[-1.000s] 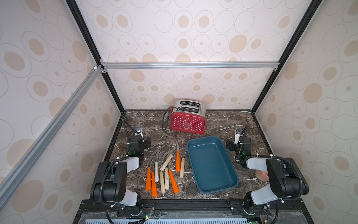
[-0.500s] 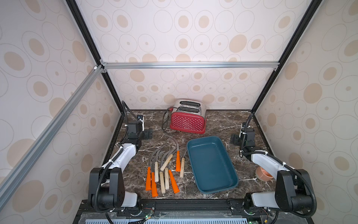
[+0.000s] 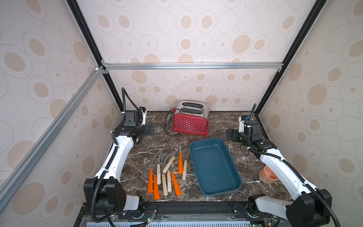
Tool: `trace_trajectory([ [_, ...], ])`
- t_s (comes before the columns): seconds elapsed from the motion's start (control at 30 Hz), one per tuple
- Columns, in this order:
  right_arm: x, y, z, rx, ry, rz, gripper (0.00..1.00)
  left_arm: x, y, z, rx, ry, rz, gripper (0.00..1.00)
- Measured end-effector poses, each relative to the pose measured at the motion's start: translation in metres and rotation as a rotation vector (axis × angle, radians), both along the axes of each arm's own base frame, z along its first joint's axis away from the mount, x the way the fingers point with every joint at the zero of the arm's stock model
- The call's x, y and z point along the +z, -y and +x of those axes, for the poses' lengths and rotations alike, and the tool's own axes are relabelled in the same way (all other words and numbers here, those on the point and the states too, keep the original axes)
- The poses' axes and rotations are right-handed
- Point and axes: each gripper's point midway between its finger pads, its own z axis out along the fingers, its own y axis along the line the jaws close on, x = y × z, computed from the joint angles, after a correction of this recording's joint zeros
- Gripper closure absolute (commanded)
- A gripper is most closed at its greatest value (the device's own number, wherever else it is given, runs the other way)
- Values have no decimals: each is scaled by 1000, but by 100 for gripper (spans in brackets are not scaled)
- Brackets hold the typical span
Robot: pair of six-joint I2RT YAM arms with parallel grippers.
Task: Put small sickles into storage boxes
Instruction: Adjust the storage box at the center of the board.
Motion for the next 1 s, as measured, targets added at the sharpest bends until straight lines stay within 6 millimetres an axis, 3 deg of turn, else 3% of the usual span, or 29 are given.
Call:
trace_trajectory([
  [0.13,24,-72,-15,210,2,54,8,13,4,-12,7,20,-42,1],
  [0.23,27,-106,-32,309,-22,112,11,22,8,-20,-1,57,-72,1],
  [0.3,26,-121,-41,346,-38,139,10,21,7,-27,0,66,-72,1],
  [0.4,25,-143,-55,397,-61,167,0,19,3,-31,17,63,-55,1],
  [0.6,30,-179,-74,502,-95,226,0,18,-9,-32,56,59,8,1],
  [0.73,35,-203,-76,581,-72,338,0,17,-14,-35,74,64,32,1],
  [1.0,-8,-259,-80,712,-180,302,8,-1,-16,-37,46,-6,84,1],
])
